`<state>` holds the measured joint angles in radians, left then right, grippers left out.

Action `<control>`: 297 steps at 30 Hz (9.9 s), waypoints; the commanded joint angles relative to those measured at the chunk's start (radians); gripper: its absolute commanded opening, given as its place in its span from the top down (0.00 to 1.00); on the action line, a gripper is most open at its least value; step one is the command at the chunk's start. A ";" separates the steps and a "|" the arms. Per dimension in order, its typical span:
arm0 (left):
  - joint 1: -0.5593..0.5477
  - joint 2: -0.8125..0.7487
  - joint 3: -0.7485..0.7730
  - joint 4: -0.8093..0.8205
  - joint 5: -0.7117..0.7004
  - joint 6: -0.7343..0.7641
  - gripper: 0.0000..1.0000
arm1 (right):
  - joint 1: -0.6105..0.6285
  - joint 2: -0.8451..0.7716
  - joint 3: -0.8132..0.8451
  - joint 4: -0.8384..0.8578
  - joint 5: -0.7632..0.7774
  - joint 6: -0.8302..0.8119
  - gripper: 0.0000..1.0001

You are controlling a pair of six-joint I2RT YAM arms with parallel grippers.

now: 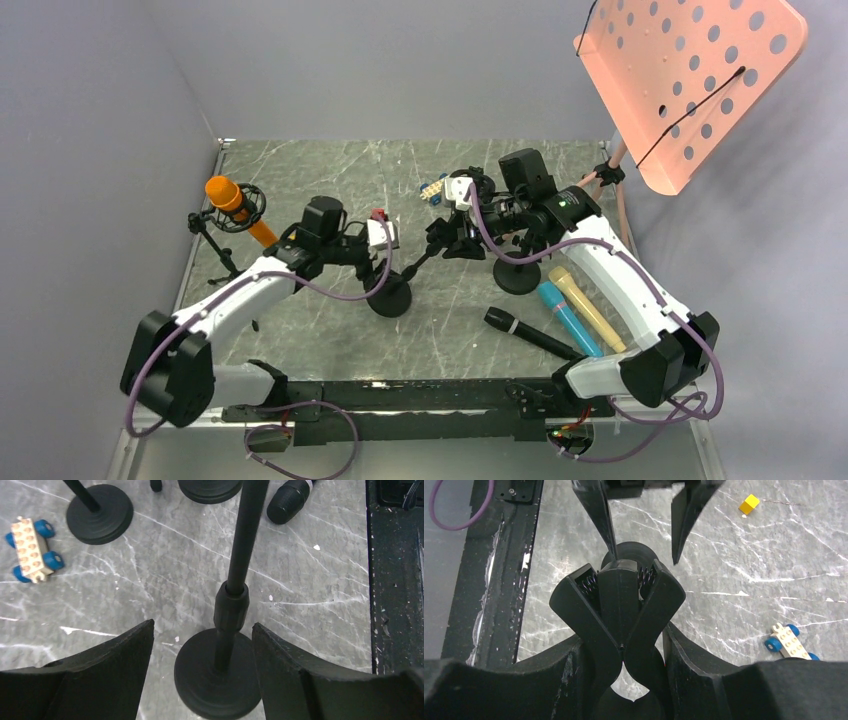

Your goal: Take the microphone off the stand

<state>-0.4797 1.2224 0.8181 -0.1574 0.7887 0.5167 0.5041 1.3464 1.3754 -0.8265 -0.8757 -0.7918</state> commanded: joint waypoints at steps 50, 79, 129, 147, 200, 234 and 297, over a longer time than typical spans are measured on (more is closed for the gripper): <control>-0.011 0.010 0.212 -0.336 0.039 0.043 0.15 | -0.178 -0.046 -0.251 0.415 -0.089 0.614 1.00; -0.289 0.028 0.056 0.261 -0.915 -0.240 1.00 | -0.107 0.087 0.012 0.306 0.423 1.036 1.00; -0.084 0.282 0.250 -0.126 0.079 0.032 1.00 | -0.105 -0.072 -0.203 0.459 -0.089 0.205 0.96; -0.412 0.248 0.194 0.174 -1.096 -0.385 1.00 | -0.145 0.225 0.104 0.299 0.214 1.107 1.00; -0.180 0.276 0.171 0.285 -0.554 -0.419 1.00 | -0.081 -0.015 0.008 0.320 0.544 1.021 1.00; -0.119 -0.296 0.078 -0.161 -0.325 -0.284 0.23 | 0.153 -0.046 0.016 0.344 0.361 0.636 1.00; -0.092 0.039 0.289 -0.035 -0.460 -0.652 0.38 | 0.103 0.014 -0.079 0.345 0.243 0.374 1.00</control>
<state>-0.5713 1.2427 1.1648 -0.0792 0.3828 -0.1959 0.6098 1.3571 1.3441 -0.4992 -0.6121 -0.4004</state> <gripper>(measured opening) 0.621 0.491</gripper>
